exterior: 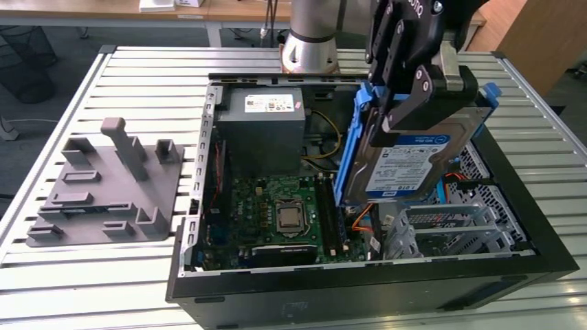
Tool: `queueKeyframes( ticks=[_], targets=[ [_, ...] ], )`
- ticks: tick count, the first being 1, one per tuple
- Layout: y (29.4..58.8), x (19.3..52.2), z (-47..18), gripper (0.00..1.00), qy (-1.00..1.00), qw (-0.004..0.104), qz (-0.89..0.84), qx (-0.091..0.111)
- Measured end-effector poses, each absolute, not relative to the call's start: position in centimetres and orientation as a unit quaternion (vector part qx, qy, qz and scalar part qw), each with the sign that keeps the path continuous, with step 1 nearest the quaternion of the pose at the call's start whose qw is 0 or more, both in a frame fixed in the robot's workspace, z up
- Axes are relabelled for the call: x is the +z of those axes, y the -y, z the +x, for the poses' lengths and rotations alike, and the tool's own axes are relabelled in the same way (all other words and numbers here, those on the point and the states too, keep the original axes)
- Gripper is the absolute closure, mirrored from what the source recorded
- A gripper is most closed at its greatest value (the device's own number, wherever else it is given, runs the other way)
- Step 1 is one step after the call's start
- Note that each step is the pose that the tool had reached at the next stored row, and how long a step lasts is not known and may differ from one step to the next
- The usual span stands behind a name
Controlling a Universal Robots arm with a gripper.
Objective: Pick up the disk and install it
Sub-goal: 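Insert the disk into the insertion slot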
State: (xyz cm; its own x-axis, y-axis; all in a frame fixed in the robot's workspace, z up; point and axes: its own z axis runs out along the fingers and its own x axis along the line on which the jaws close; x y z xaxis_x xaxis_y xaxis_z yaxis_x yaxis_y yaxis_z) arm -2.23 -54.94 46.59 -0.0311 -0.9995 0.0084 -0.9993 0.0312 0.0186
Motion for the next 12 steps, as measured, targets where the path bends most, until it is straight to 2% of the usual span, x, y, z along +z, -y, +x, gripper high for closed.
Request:
queueKeyframes(
  ticks=[12],
  targets=[
    [55.6, 46.5, -1.1, 0.63, 0.719, 0.010, 0.695, -0.003]
  ],
)
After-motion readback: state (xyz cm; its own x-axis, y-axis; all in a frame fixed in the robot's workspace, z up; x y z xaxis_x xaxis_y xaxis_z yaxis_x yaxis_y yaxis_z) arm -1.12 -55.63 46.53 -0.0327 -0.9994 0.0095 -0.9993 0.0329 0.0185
